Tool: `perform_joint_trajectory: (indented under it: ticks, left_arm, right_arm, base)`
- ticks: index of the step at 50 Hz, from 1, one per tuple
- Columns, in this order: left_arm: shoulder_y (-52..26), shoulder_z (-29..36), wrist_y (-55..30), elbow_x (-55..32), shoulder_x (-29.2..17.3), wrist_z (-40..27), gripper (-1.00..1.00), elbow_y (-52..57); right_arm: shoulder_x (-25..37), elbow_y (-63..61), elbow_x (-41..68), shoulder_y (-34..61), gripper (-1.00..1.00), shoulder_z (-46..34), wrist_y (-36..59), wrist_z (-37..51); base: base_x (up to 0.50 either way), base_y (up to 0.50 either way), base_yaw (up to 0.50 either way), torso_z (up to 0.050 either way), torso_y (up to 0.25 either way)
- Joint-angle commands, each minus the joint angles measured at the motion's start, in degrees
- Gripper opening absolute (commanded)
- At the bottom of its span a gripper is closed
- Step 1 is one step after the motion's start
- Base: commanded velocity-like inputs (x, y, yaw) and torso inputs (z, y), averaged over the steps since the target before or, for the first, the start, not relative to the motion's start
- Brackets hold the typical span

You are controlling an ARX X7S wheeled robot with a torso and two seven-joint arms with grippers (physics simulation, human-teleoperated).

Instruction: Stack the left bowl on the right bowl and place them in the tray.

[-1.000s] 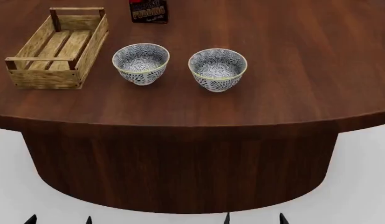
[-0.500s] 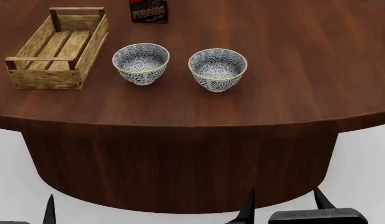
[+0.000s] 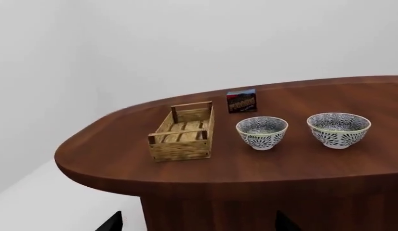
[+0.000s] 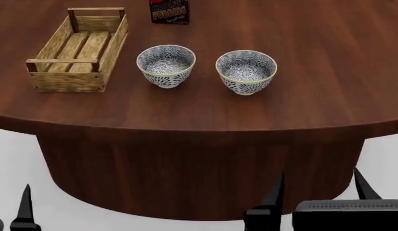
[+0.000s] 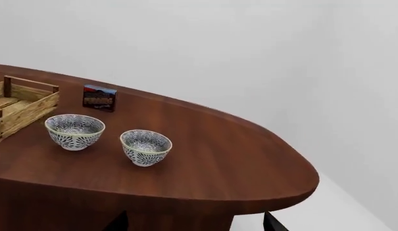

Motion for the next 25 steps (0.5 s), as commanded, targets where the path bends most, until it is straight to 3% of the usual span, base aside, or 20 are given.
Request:
perform_joint_trajectory:
  ticks: [1,25]
  left_arm:
    - [-1.15,0.85,-3.09,-0.16,-0.47,-0.62,1.0,2.09]
    - [1.92,1.92,-0.27,-0.47,-0.98,-1.59,1.0,1.87]
  right_arm:
    - [0.2,-1.96,-0.72,2.04,1.0,-2.23,3.12,0.62]
    - [-0.63,1.36,1.69,-1.13,1.0,-1.91,-2.54,1.5]
  base:
    - [0.0,0.5,0.0,0.0,0.0]
    - [0.0,0.5,0.0,0.0,0.0]
